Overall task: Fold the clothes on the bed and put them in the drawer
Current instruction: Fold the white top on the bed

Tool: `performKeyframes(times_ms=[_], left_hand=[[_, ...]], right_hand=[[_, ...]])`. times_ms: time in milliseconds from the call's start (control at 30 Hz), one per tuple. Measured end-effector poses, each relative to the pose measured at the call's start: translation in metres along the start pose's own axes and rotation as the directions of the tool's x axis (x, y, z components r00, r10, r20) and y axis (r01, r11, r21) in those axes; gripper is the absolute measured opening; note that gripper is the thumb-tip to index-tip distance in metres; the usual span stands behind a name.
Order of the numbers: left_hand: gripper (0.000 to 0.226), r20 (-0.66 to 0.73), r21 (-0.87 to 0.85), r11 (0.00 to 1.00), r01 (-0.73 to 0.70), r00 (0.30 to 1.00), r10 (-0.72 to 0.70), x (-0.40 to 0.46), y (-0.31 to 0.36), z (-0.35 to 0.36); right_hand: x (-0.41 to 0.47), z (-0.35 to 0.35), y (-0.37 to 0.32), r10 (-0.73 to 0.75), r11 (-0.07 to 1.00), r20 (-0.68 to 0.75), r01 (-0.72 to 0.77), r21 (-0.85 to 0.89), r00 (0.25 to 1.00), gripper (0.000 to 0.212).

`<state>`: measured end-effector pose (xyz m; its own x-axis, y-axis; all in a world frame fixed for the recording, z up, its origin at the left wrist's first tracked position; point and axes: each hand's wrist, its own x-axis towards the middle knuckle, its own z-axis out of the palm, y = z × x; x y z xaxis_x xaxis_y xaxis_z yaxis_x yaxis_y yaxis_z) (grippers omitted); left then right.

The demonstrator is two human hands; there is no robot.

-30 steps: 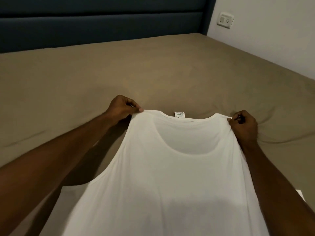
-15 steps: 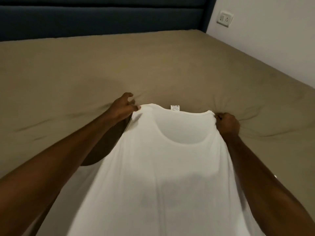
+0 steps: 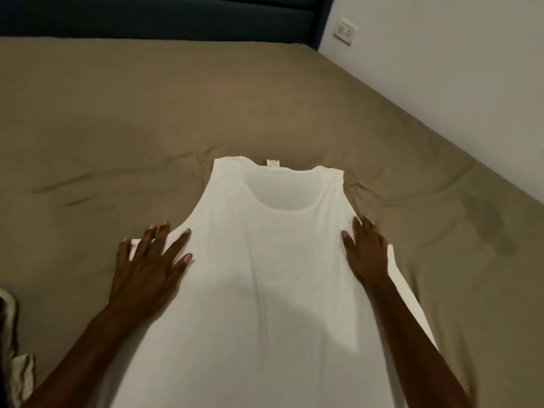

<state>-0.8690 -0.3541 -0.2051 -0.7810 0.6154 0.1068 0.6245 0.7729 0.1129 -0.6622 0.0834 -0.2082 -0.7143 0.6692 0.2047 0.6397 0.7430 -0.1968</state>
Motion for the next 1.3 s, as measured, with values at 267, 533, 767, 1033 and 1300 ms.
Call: performKeyframes(times_ms=[267,533,767,1033,1300], left_hand=[[0.052,0.010,-0.083,0.993,0.083,0.997,-0.083,0.016,-0.038,0.009],[0.054,0.055,-0.076,0.997,0.022,0.998,-0.018,0.016,-0.042,-0.004],[0.075,-0.044,-0.101,0.989,-0.107,0.994,0.103,-0.045,0.006,-0.019],[0.114,0.012,-0.174,0.972,0.156,0.988,-0.157,-0.067,0.003,-0.009],[0.139,0.108,-0.134,0.965,0.223,0.972,-0.210,-0.099,0.010,-0.038]], right_hand=[[-0.007,0.007,0.064,-0.006,0.996,-0.001,0.006,0.085,1.000,0.063],[-0.003,-0.022,0.059,-0.007,0.999,0.142,0.002,0.037,0.990,0.083],[-0.094,-0.027,0.001,0.024,0.994,-0.004,-0.024,0.105,1.000,0.084],[-0.126,-0.033,0.065,0.100,0.983,0.164,-0.123,0.137,0.981,0.091],[-0.135,-0.070,0.042,0.168,0.975,0.148,-0.187,0.121,0.975,0.093]])
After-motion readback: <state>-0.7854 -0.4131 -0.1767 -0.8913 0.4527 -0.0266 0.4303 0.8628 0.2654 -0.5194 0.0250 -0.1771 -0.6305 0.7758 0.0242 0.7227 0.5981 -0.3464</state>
